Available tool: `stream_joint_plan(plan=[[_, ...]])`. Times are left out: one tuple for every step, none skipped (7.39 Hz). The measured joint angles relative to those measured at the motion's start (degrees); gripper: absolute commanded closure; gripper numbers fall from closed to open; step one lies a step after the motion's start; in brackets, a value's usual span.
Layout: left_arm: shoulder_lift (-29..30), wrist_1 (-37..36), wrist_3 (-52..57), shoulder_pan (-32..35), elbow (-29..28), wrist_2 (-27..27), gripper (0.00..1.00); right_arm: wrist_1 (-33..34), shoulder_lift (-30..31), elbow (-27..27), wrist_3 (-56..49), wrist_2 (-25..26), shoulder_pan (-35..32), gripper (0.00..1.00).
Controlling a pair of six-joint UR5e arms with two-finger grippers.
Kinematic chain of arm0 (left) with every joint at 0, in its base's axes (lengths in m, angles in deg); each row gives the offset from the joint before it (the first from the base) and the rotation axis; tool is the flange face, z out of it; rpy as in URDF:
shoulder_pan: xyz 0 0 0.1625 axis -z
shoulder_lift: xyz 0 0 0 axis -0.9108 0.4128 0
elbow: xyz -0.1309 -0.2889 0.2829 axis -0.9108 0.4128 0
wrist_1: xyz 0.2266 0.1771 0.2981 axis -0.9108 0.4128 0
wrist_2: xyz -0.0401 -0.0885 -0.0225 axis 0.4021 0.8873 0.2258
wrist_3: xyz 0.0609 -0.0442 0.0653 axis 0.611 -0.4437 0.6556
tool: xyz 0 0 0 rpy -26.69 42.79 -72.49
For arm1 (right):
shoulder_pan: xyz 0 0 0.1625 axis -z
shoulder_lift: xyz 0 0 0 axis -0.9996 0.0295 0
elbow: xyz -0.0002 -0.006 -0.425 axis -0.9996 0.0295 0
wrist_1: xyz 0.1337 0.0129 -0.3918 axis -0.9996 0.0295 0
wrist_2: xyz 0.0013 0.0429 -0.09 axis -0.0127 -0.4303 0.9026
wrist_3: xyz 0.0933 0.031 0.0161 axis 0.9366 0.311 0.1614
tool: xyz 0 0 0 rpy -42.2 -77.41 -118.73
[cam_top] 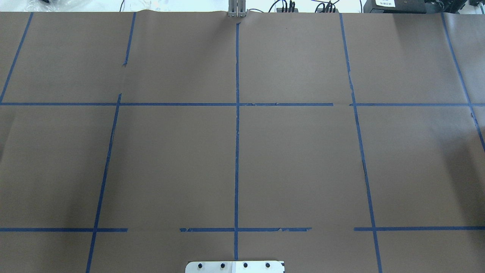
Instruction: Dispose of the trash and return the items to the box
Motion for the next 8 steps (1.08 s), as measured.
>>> stream_joint_plan(plan=[[-0.08, -0.15, 0.47, 0.01, 0.09, 0.09, 0.0, -0.01, -0.01, 0.02, 0.0, 0.0, -0.01, 0.0], [-0.17, -0.22, 1.13, 0.01, 0.13, 0.63, 0.0, -0.01, -0.01, 0.07, 0.0, 0.0, -0.02, 0.0], [-0.19, -0.92, 3.22, 0.01, 0.07, 1.92, 0.0, -0.01, 0.0, 0.1, 0.0, 0.0, -0.02, 0.0], [-0.04, -2.58, 6.05, 0.01, 0.06, 3.27, 0.0, -0.01, -0.01, 0.12, 0.0, 0.0, -0.02, 0.0], [0.16, -3.97, 7.63, 0.01, 0.11, 4.06, 0.0, -0.01, -0.02, 0.16, 0.0, 0.0, -0.03, 0.0], [0.29, -4.64, 8.3, 0.01, 0.15, 4.4, 0.0, -0.01, -0.03, 0.19, 0.0, 0.0, -0.02, 0.0], [0.41, -4.88, 8.54, 0.01, 0.16, 4.52, 0.0, -0.01, -0.03, 0.21, 0.0, 0.0, -0.01, 0.0], [0.52, -4.96, 8.61, 0.0, 0.12, 4.56, 0.0, -0.01, -0.03, 0.28, -0.02, 0.01, 0.0, 0.0]])
